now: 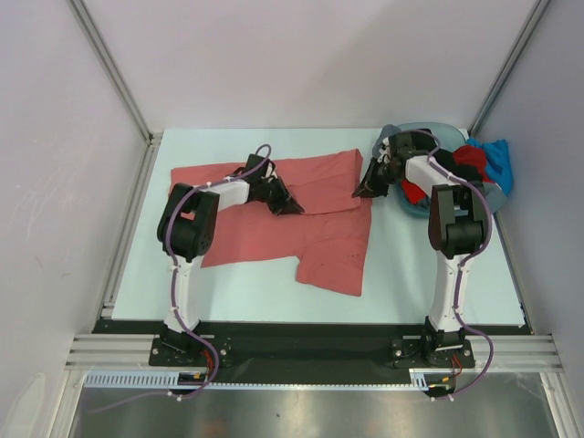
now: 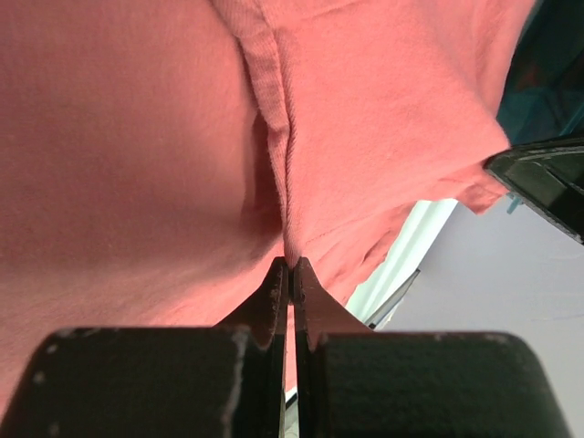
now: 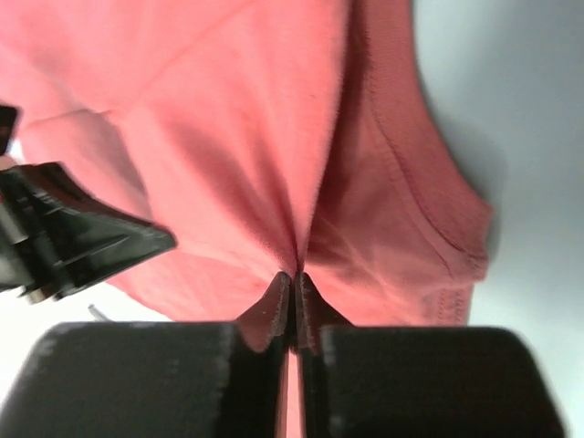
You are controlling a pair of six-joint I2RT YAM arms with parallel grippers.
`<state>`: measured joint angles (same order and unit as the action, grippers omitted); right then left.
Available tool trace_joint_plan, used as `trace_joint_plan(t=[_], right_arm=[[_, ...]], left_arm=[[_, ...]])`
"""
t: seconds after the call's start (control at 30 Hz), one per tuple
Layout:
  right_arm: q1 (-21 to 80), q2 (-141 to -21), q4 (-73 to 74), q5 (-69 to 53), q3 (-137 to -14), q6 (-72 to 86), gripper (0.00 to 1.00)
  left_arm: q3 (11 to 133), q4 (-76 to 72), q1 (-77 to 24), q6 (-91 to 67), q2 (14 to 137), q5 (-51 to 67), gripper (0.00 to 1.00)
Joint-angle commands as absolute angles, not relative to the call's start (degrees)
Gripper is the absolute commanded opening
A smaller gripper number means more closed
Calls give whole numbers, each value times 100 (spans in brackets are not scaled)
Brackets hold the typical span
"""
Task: Fold and stack the t-shirts
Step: Fold the tshirt
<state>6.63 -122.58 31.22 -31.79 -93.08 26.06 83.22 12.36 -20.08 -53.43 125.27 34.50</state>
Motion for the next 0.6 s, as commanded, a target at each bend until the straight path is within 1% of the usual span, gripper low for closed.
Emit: trace_joint_plan(t=[0.0, 0.07, 0.1, 0.17, 0.2, 0.27, 0.3, 0.37, 0.4, 0.5, 0.57], right_arm=[[773, -12401, 3744, -2515, -9545, 2356, 9], [887, -12401, 3980, -2076, -9623, 2145, 15], [949, -12367, 4051, -1900, -9728, 2058, 24], [1133, -12235, 4069, -1207, -9843, 1785, 36], [1186, -12121, 4043, -769, -9992, 1706, 44], [1291, -12111, 3920, -555, -10221, 1442, 45], [1405, -12120, 3894, -206, -10361, 1407, 46], [1494, -12251, 3824, -9, -10791, 1371, 46], [1546, -12313, 3754, 183, -10906, 1380, 47], [1599, -12664, 3437, 455, -11337, 1459, 48], [1617, -12989, 3200, 623, -11671, 1511, 48]], left_arm=[[8490, 1459, -1925, -5107, 12516, 3621, 0], [8595, 1774, -1907, -4984, 12542, 3542, 2], [8761, 1941, -1907, -4783, 12542, 3394, 10], [8946, 2494, -1898, -4571, 12516, 3191, 18], [8947, 2722, -1872, -4370, 12394, 3034, 27], [8895, 2821, -1855, -4150, 12183, 2936, 30], [8825, 2882, -1828, -3914, 12051, 2753, 36], [8667, 3058, -1723, -3701, 11664, 2576, 41], [8596, 3067, -1601, -3509, 11541, 2453, 48], [8394, 3085, -1224, -3253, 11110, 2128, 51], [8297, 3050, -959, -3217, 10978, 1838, 52]])
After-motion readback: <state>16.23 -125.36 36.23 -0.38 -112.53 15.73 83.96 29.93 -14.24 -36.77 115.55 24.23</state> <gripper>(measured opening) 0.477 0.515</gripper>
